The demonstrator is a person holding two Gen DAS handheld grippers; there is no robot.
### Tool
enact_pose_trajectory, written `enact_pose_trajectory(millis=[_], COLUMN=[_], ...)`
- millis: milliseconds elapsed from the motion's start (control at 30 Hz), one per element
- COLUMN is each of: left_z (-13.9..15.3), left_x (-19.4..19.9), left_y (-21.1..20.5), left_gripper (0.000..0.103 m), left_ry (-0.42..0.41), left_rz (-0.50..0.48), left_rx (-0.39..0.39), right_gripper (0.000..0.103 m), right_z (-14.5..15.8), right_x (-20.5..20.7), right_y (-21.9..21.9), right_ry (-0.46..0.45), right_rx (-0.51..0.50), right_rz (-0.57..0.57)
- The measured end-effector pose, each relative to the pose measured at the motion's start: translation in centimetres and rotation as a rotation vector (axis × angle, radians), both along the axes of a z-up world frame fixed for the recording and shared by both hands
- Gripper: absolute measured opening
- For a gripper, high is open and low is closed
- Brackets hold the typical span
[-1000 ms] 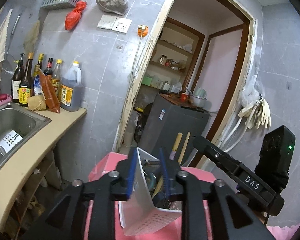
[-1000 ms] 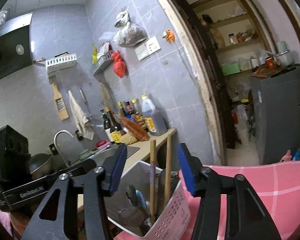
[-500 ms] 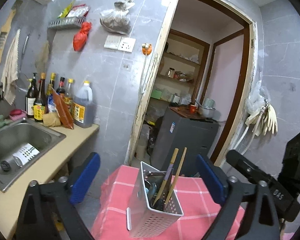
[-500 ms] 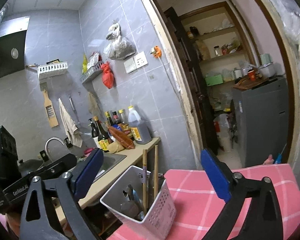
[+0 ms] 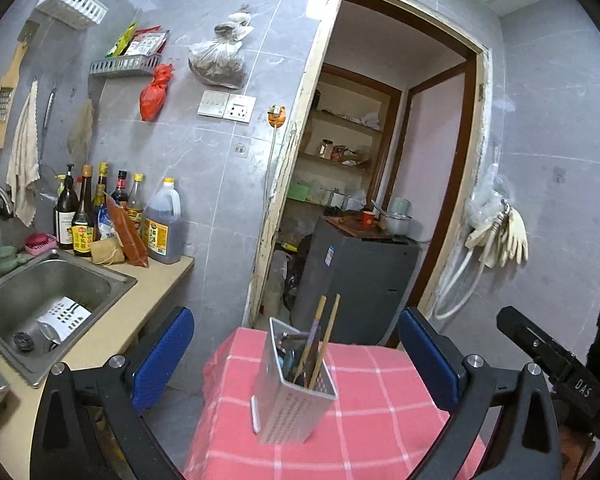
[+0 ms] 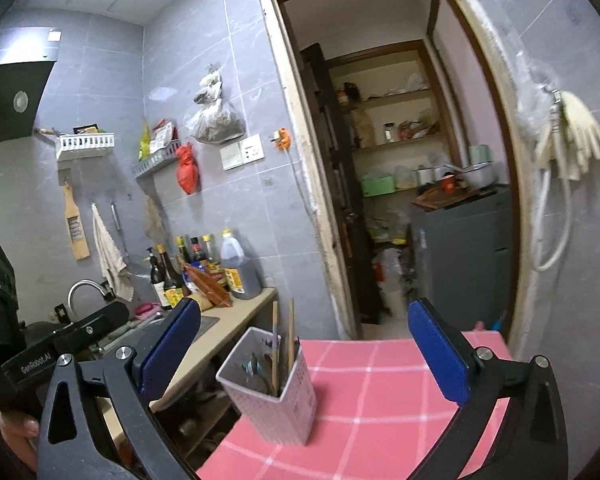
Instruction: Organize utensils
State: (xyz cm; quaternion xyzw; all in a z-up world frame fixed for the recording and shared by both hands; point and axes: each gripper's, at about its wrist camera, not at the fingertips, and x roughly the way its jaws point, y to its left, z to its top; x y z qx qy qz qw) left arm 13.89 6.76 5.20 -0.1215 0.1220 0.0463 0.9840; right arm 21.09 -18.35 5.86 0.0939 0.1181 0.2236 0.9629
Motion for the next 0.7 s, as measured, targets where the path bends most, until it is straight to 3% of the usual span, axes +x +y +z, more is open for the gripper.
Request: enact_pose_trajectory(millis=[367,700], left_z=[0.5,-2.5], left_x=[-7.9,-13.6], left_y=[-1.4,-2.5], left_gripper=[0.103,0.103], left_ry=[0.076,0.150], left_rz=[-0.082,-0.097], left_rx=[0.056,0.075], right_gripper=[0.102,0.102], right_z=[1.6,-0.9], right_x=[-12.1,-19.1], right_y=[-3.2,-4.7], right_ry=[0.056,0.125], right_rx=[-0.004,-0.061], right_rz=[-0.164,-0.228])
